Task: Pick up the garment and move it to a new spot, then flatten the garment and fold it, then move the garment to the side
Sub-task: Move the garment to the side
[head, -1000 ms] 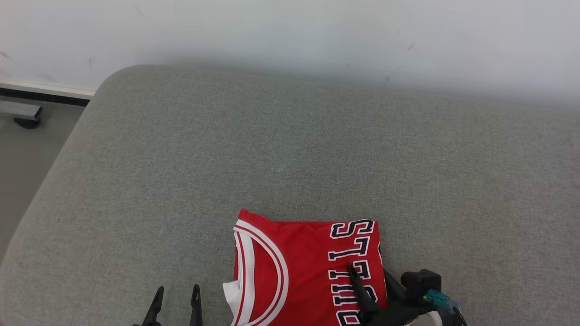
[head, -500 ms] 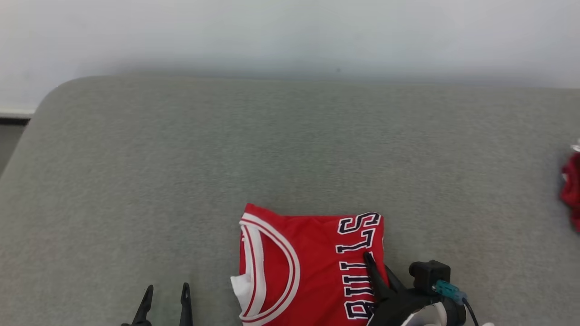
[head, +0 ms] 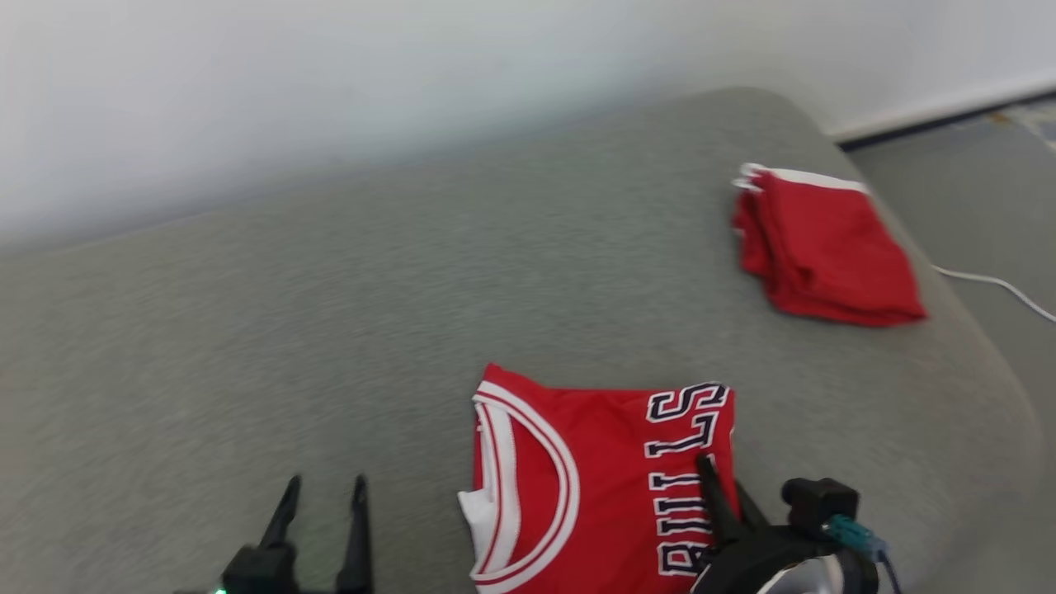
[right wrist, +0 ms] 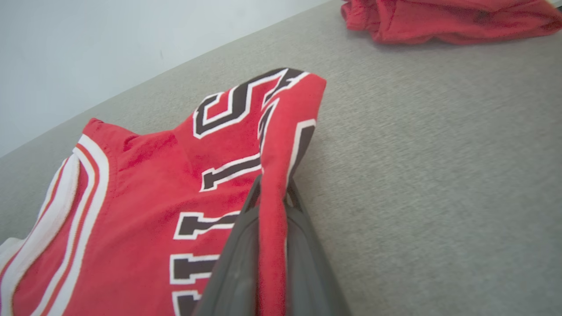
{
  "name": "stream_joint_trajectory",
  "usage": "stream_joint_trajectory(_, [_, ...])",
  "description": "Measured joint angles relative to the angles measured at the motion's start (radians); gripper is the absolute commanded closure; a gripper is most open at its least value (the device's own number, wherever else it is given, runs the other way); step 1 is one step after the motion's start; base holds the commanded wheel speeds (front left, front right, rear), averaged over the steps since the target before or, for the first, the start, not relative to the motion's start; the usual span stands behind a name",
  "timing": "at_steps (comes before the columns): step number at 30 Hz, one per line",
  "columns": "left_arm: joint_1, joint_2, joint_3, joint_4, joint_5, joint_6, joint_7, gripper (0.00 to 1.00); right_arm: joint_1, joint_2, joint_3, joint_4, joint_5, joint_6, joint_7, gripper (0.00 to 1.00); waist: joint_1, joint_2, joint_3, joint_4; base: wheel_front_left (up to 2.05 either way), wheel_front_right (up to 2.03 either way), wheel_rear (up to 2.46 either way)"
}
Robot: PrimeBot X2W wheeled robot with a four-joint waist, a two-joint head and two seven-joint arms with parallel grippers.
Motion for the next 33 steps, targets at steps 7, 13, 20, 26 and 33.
stream_joint_trajectory(7, [-0.12,-0.003,-0.076,0.047,0.02,-0.034,0.0,0.0,0.045,-0.002,-0.082,-0.076,0.016,0.0,0.0,1.0,0.0,0.0,0.019,-0.16,0.0,0.0,0.0])
stream_joint_trajectory(13, [-0.141,-0.004,-0.1,0.063,0.017,-0.038,0.0,0.0,0.048,-0.002,-0.084,-0.119,0.016,0.0,0.0,1.0,0.0,0.0,0.054,-0.229,0.0,0.0,0.0])
stream_joint_trajectory(20, [-0.121,-0.003,-0.063,0.049,0.025,-0.022,0.0,0.0,-0.032,-0.002,-0.032,-0.154,-0.031,0.0,0.0,1.0,0.0,0.0001,0.092,-0.242,0.0,0.0,0.0])
stream_joint_trajectory(26, [-0.088,-0.002,-0.022,0.023,0.043,-0.007,0.0,0.0,-0.2,-0.026,0.048,-0.123,-0.063,0.0,0.0,1.0,0.0001,0.0,0.109,-0.233,0.0,0.0,0.0])
stream_joint_trajectory(33, [-0.096,-0.003,-0.024,0.015,0.077,-0.016,0.0,0.0,-0.457,-0.115,0.022,-0.011,-0.114,0.0,0.0,1.0,0.0,0.0,0.134,-0.169,0.0,0.0,0.0])
